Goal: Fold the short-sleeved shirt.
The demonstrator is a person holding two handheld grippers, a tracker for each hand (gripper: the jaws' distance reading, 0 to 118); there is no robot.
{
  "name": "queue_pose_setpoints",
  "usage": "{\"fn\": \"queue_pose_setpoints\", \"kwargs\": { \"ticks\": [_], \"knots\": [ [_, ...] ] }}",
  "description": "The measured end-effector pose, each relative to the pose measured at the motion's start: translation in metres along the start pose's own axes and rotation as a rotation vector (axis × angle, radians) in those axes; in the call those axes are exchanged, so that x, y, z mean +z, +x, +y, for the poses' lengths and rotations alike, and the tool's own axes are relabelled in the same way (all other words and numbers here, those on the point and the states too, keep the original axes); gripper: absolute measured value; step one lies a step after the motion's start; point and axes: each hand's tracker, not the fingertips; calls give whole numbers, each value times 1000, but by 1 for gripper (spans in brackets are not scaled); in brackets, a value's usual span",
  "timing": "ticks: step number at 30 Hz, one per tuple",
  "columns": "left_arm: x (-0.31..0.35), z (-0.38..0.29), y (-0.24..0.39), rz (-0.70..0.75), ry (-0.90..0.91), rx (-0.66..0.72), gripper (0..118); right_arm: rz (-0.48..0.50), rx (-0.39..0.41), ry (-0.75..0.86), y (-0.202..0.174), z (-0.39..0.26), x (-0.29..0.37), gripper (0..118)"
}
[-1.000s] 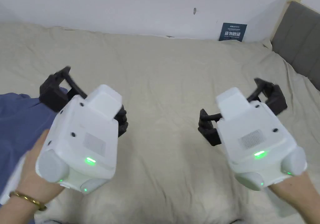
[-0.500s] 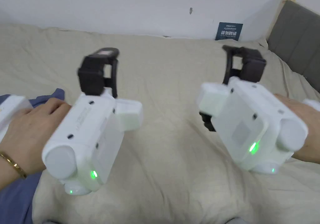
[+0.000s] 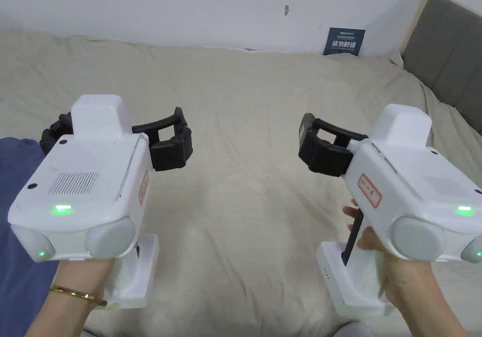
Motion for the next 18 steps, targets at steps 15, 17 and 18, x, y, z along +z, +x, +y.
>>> {"fn": "queue_pose_setpoints", "kwargs": {
  "ticks": [15,17,18],
  "knots": [
    [1,-13,7,21,-21,-69,110,-10,98,8,-15,-8,4,116],
    [2,-12,9,19,-22,-78,101,-7,109,3,-16,-8,4,111],
    [3,-12,10,17,-19,-84,95,-8,112,8,-16,-9,5,107]
  ]
}}
